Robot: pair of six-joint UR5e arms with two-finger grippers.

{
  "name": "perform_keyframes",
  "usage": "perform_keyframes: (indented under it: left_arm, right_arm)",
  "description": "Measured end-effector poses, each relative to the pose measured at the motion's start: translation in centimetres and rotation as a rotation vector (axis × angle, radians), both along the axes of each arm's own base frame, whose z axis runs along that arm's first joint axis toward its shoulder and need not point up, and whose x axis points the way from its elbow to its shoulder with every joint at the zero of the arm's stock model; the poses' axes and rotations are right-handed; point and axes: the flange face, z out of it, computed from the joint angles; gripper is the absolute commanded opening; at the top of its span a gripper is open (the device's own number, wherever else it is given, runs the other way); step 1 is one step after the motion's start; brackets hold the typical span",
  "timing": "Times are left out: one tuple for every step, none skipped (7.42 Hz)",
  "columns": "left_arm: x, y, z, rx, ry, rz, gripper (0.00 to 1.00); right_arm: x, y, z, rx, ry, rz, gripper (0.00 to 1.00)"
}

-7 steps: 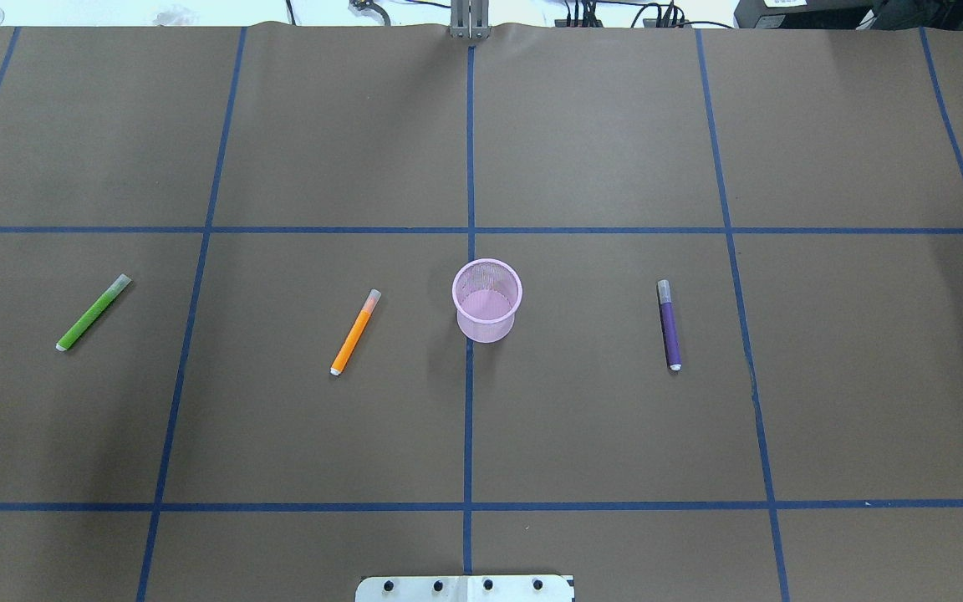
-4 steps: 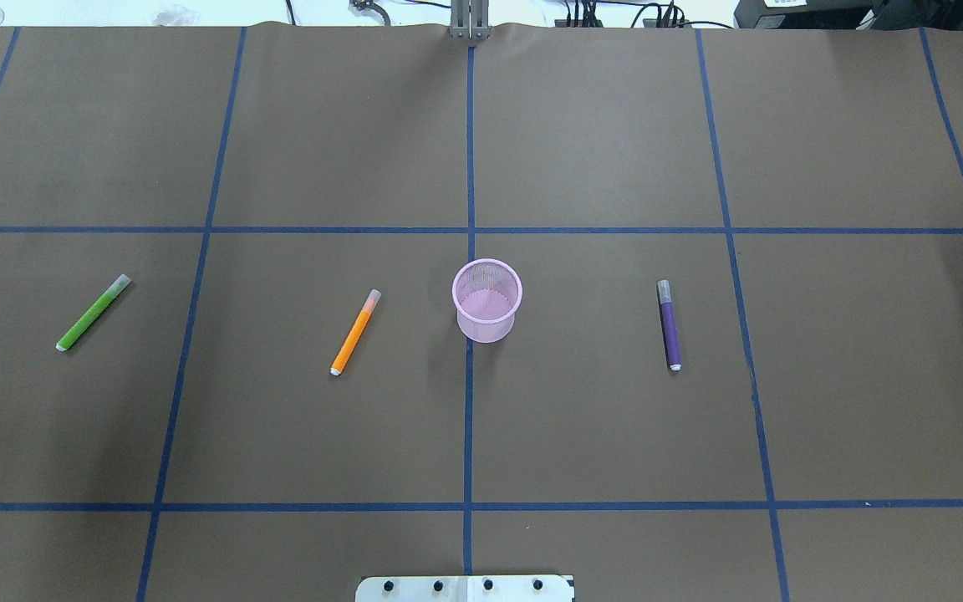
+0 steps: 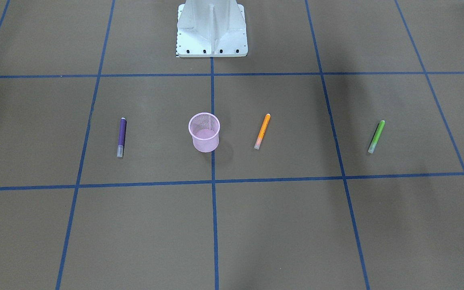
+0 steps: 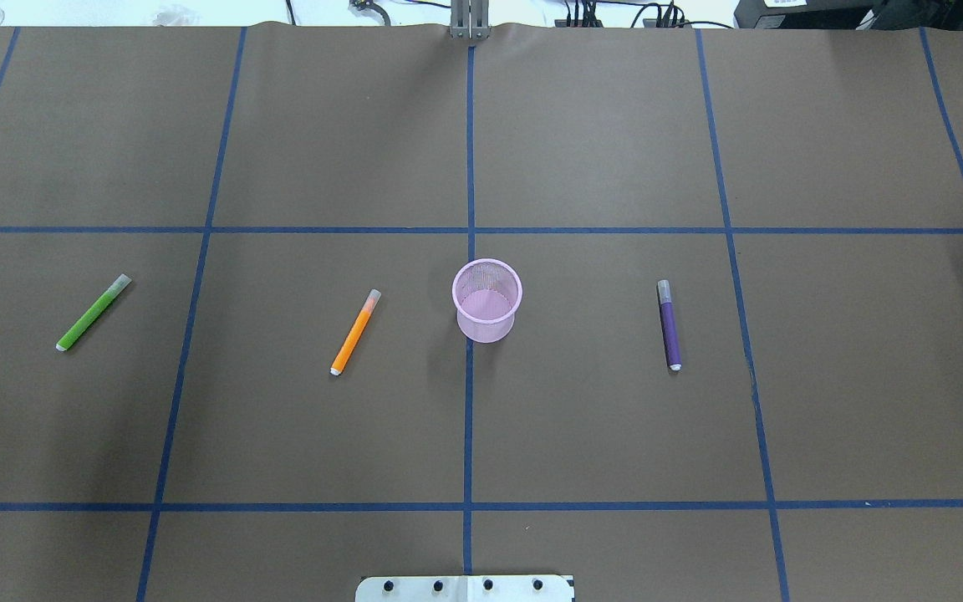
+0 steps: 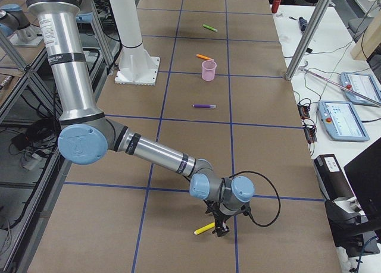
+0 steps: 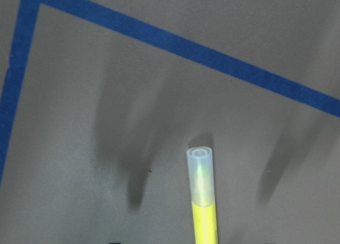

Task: Collect pens into pen holder
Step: 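Lift the yellow marker with the right gripper and carry it toward the pink cup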

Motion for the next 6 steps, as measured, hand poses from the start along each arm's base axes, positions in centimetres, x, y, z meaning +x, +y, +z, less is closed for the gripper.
perform_keyframes:
  left_arm:
    - [0.00, 0.00, -0.03, 0.001, 0.000, 0.000, 0.99]
    - [-0.01, 0.00, -0.04, 0.001, 0.000, 0.000, 0.99]
    - [-0.02, 0.00, -0.04, 0.001, 0.000, 0.000, 0.99]
    - [-0.02, 0.00, -0.01, 0.001, 0.000, 0.000, 0.99]
    - [-0.02, 0.00, 0.01, 0.000, 0.000, 0.000, 0.99]
    - [-0.03, 0.00, 0.02, 0.000, 0.000, 0.000, 0.99]
  right_arm:
    - [-0.05, 0.04, 0.35, 0.008, 0.001, -0.002, 0.73]
    - [-0.13, 0.08, 0.58, 0.009, 0.001, -0.005, 0.71]
    - [-0.26, 0.06, 0.69, 0.008, 0.002, -0.007, 0.70]
    - [-0.39, 0.03, 0.74, 0.008, 0.002, -0.009, 0.66]
    - [-0.50, 0.02, 0.75, 0.007, 0.003, -0.011, 0.66]
    - [-0.56, 0.00, 0.75, 0.007, 0.003, -0.012, 0.65]
